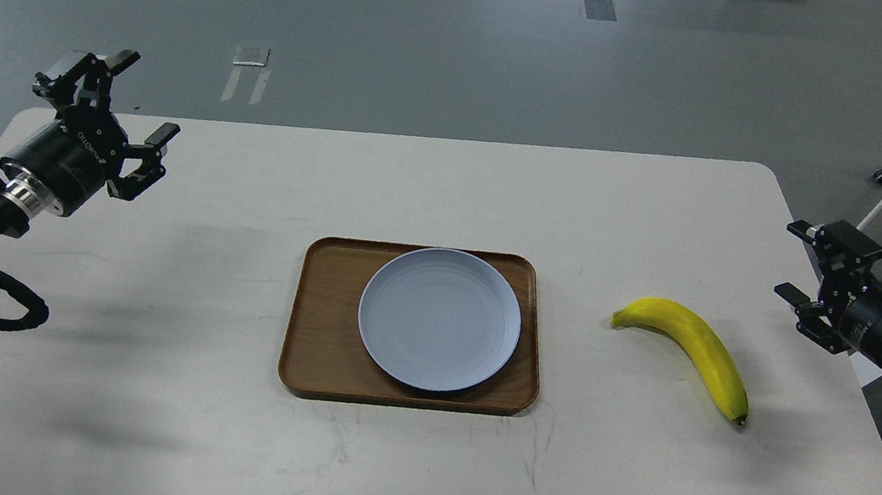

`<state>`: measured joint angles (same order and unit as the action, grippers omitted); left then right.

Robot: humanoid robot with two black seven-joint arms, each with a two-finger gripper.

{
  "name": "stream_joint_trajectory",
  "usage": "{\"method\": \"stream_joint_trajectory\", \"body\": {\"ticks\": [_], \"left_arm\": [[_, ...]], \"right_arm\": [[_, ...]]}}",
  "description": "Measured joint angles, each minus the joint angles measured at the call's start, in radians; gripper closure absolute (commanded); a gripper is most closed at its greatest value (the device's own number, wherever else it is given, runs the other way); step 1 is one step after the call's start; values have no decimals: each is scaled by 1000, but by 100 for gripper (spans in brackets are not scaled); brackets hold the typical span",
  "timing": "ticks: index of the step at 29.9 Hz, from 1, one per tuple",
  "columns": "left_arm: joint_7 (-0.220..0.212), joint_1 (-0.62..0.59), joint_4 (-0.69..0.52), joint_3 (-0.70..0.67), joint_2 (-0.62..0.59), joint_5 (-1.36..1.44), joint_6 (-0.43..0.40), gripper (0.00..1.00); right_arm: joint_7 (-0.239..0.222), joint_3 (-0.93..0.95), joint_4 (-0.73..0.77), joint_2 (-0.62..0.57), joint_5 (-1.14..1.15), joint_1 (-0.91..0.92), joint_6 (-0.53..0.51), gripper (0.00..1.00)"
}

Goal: Place banana on plate with both arms
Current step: 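Reach the right gripper to the yellow banana and grasp it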

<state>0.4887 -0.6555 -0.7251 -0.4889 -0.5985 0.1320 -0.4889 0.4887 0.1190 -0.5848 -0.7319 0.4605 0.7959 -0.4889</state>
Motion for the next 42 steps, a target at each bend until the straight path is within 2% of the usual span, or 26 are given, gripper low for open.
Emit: {"method": "stream_joint_trajectory", "body": {"ticks": [4,11,14,18,26,28,30,31,32,34,40,42], "left_arm": [[0,1,2,-2,9,0,0,2],[0,2,3,-2,13,0,0,2],[0,3,3,-2,14,0,0,2],[0,3,3,-2,16,0,0,2],[0,12,3,-1,12,2,0,2],[0,13,3,-1,8,2,0,2],[0,13,3,-1,5,3,0,2],[0,13,3,-1,4,3,0,2],[0,13,3,-1,4,3,0,2],[0,13,3,0,4,3,0,2],[0,14,2,0,4,3,0,2],[0,14,2,0,4,3,0,2]], "right_arm": [[0,-17,-37,-26,264,82,0,0],[0,-68,-254,-64,728,167,0,0],[0,-107,-302,-55,891,182,0,0],[0,-170,-309,-39,968,200,0,0],[0,-277,-272,23,978,220,20,0],[0,-307,-259,42,978,229,36,7],[0,-337,-252,57,978,240,52,26],[0,-351,-248,63,978,243,58,37],[0,-361,-244,67,978,246,61,58],[0,-378,-236,74,978,251,68,75],[0,-392,-232,80,979,253,90,95],[0,-393,-232,80,979,254,94,98]]}}
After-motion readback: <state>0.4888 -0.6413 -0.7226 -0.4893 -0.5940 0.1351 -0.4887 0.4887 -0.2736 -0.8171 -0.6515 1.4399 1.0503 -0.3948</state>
